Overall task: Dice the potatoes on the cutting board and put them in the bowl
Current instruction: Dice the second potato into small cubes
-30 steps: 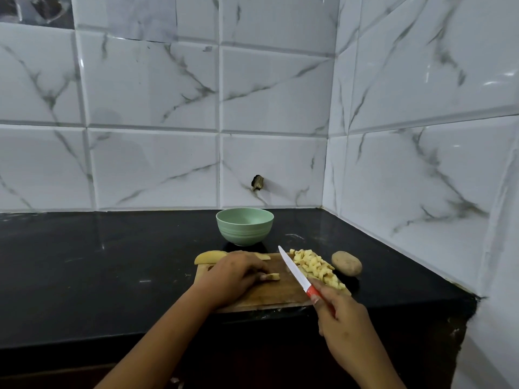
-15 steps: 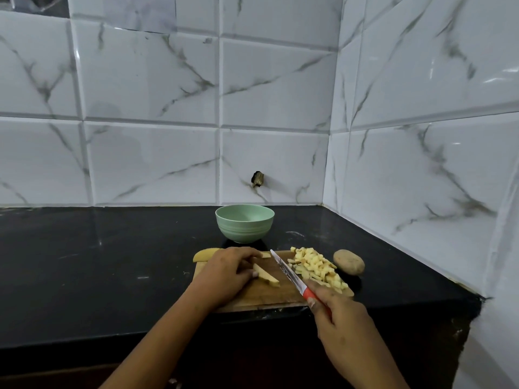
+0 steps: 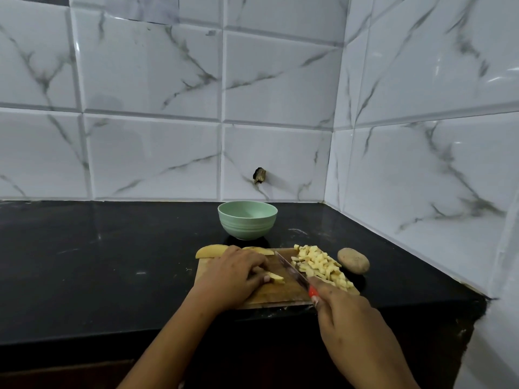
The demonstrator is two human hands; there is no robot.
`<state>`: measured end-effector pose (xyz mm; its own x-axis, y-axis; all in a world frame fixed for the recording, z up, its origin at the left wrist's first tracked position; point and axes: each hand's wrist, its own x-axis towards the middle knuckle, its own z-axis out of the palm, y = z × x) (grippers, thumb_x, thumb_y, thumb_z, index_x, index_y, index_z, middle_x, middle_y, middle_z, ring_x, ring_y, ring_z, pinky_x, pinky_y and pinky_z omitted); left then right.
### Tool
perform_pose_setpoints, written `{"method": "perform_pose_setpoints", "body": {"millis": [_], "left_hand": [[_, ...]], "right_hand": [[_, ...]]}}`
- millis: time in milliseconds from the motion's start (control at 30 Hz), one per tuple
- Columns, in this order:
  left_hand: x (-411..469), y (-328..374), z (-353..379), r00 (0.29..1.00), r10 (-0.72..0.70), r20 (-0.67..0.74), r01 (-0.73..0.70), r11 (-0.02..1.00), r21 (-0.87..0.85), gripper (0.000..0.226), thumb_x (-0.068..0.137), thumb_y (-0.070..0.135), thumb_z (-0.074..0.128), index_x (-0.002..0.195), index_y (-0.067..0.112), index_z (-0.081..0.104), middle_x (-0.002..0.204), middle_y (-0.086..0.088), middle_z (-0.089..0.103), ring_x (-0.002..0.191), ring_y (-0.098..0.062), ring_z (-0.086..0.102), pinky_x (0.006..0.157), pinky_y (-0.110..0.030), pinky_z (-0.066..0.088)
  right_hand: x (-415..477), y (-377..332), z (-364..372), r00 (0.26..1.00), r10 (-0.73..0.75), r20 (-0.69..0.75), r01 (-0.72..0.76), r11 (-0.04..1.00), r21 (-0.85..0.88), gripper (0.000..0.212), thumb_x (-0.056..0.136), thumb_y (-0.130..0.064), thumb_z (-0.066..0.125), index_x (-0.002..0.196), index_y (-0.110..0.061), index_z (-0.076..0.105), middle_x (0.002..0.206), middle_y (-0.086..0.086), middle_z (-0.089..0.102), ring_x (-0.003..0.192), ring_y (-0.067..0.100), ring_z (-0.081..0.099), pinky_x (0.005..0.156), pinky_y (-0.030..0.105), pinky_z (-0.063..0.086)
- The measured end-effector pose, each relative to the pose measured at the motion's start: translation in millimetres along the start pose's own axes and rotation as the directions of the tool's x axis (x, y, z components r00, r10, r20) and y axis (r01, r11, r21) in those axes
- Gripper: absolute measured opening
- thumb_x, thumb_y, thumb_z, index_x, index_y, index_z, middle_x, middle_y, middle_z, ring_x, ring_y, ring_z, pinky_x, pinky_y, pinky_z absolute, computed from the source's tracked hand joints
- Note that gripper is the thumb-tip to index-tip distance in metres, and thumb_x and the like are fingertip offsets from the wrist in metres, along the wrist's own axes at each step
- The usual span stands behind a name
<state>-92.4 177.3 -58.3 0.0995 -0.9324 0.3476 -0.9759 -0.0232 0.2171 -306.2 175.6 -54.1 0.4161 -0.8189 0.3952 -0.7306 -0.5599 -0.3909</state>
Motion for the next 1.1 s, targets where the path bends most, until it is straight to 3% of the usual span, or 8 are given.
{"method": "perform_pose_setpoints", "body": {"millis": [100, 267, 400, 533, 733, 933, 1100], "left_hand": [[-2.4, 1.0, -0.9, 0.997, 0.017, -0.07, -0.017, 1.0, 0.0, 0.028, 0.089, 0.054, 0.05, 0.108, 0.035, 0.059, 0.105, 0.017, 0.056, 0.101, -0.006, 0.044, 0.09, -0.031, 0.044], [-5.3, 6.8, -6.0, 0.998, 0.045, -0.055, -0.049, 0.995, -0.082, 0.019, 0.088, 0.049, 0.055, 0.104, 0.041, 0.062, 0.085, 0.02, 0.048, 0.086, -0.001, 0.045, 0.081, -0.026, 0.045], [-3.3, 11.4, -4.5, 0.998, -0.037, -0.055, 0.029, 0.99, -0.139, 0.018, 0.085, 0.049, 0.06, 0.1, 0.04, 0.066, 0.09, 0.019, 0.049, 0.084, -0.001, 0.047, 0.075, -0.022, 0.041], [-4.3, 19.4, 1.7, 0.982, -0.136, -0.133, 0.109, 0.975, -0.196, 0.015, 0.084, 0.044, 0.064, 0.094, 0.035, 0.071, 0.096, 0.017, 0.056, 0.088, -0.002, 0.049, 0.079, -0.021, 0.043], [-8.1, 27.0, 4.3, 0.957, -0.233, -0.171, 0.189, 0.953, -0.239, 0.015, 0.082, 0.044, 0.065, 0.089, 0.034, 0.072, 0.092, 0.014, 0.061, 0.086, -0.003, 0.054, 0.078, -0.026, 0.046], [-9.5, 32.5, 3.4, 0.946, -0.27, -0.182, 0.224, 0.945, -0.237, 0.018, 0.084, 0.043, 0.065, 0.097, 0.032, 0.07, 0.092, 0.017, 0.055, 0.086, -0.003, 0.052, 0.081, -0.025, 0.047], [-9.4, 33.1, 3.6, 0.939, -0.297, -0.174, 0.243, 0.931, -0.274, 0.015, 0.084, 0.041, 0.067, 0.096, 0.034, 0.071, 0.095, 0.017, 0.065, 0.085, -0.001, 0.055, 0.077, -0.022, 0.047]], "right_hand": [[-3.0, -3.0, -1.6, 1.0, -0.001, 0.006, 0.001, 1.0, -0.001, 0.042, 0.104, -0.038, 0.029, 0.143, -0.051, 0.027, 0.126, -0.011, 0.056, 0.101, 0.003, 0.057, 0.069, 0.014, 0.038], [-4.6, -10.0, 1.3, 0.997, -0.009, 0.073, 0.015, 0.997, -0.072, 0.046, 0.104, -0.035, 0.028, 0.146, -0.049, 0.02, 0.122, -0.008, 0.057, 0.101, 0.007, 0.058, 0.078, 0.02, 0.045], [-7.5, -12.2, 3.7, 0.991, -0.062, 0.116, 0.081, 0.983, -0.167, 0.041, 0.102, -0.027, 0.025, 0.142, -0.035, 0.029, 0.114, -0.007, 0.058, 0.099, 0.013, 0.058, 0.076, 0.023, 0.043], [6.6, -24.8, 6.0, 0.949, 0.107, 0.298, -0.024, 0.963, -0.269, 0.068, 0.101, -0.018, 0.039, 0.152, -0.037, -0.002, 0.133, 0.003, 0.05, 0.114, 0.018, 0.053, 0.078, 0.027, 0.039], [0.4, -35.9, 11.8, 0.955, 0.006, 0.298, 0.092, 0.945, -0.314, 0.07, 0.099, -0.006, 0.037, 0.153, -0.022, -0.003, 0.126, 0.008, 0.053, 0.107, 0.02, 0.056, 0.07, 0.028, 0.037], [3.5, -29.9, 0.7, 0.96, 0.015, 0.28, 0.069, 0.955, -0.289, 0.073, 0.098, -0.011, 0.043, 0.153, -0.031, -0.001, 0.122, 0.001, 0.056, 0.106, 0.017, 0.056, 0.069, 0.025, 0.038], [3.6, -30.8, -1.9, 0.945, 0.051, 0.322, 0.041, 0.961, -0.273, 0.075, 0.098, -0.013, 0.044, 0.153, -0.035, -0.002, 0.127, 0.003, 0.053, 0.109, 0.017, 0.057, 0.071, 0.025, 0.039]]}}
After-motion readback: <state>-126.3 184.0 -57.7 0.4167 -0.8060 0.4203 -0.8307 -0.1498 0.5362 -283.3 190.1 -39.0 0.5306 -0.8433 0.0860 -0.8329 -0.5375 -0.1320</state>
